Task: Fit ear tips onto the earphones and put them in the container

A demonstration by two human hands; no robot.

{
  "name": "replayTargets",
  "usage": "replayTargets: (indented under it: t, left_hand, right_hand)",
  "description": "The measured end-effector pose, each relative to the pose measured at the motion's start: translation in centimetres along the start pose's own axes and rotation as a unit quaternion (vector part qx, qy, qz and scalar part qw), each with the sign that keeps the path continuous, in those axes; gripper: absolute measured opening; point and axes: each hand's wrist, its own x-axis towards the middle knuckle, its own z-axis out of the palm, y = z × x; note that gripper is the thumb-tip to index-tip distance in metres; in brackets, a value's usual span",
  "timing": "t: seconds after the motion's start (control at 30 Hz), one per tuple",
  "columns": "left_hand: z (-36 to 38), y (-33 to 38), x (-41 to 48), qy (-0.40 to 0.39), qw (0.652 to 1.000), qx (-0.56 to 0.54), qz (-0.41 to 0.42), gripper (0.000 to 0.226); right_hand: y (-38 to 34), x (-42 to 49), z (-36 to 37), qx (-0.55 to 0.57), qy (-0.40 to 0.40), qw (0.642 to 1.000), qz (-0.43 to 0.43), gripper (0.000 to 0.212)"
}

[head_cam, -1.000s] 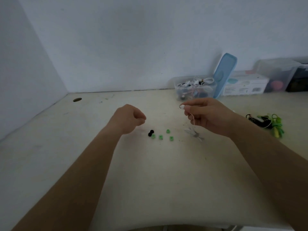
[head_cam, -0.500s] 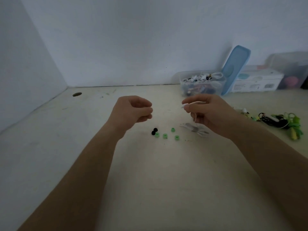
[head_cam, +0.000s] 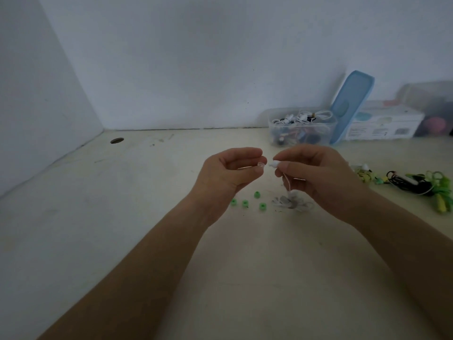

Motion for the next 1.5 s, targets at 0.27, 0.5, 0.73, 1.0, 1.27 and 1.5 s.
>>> replayTargets:
  t: [0.27, 0.5, 0.73, 1.0, 1.27, 1.5]
  left_hand:
    - [0.33, -0.23, -0.1, -0.022, 1.0, -0.002, 0.021, 0.03]
    - [0.4, -0.17, -0.16, -0.029, 0.999, 0.009, 0.029, 0.031]
    - [0.27, -0.08, -0.16, -0.033, 0.999, -0.018, 0.015, 0.028]
    - [0.18, -0.13, -0.05, -0.035, 0.999, -0.034, 0.014, 0.035]
    - [0.19, -0.38, 0.01, -0.051, 0.995, -0.083, -0.001, 0.03]
    - [0.17, -0.46, 0.02, -0.055, 0.994, -0.095, -0.007, 0.028]
  right_hand:
    - [0.05, -0.08, 0.27, -0.029, 0.001, 0.999, -0.02, 0.02]
    - [-0.15, -0.21, 0.33, -0.051, 0.013, 0.998, -0.032, 0.006]
    - [-0.33, -0.22, 0.21, -0.053, 0.013, 0.998, -0.035, 0.008]
    - [-0.09, 0.03, -0.03, -0.018, -0.001, 1.0, -0.011, 0.022]
    - [-0.05, -0.02, -0.06, 0.0, -0.017, 1.0, 0.013, 0.015]
    - [-0.05, -0.07, 0.05, 0.006, -0.029, 1.0, 0.012, 0.012]
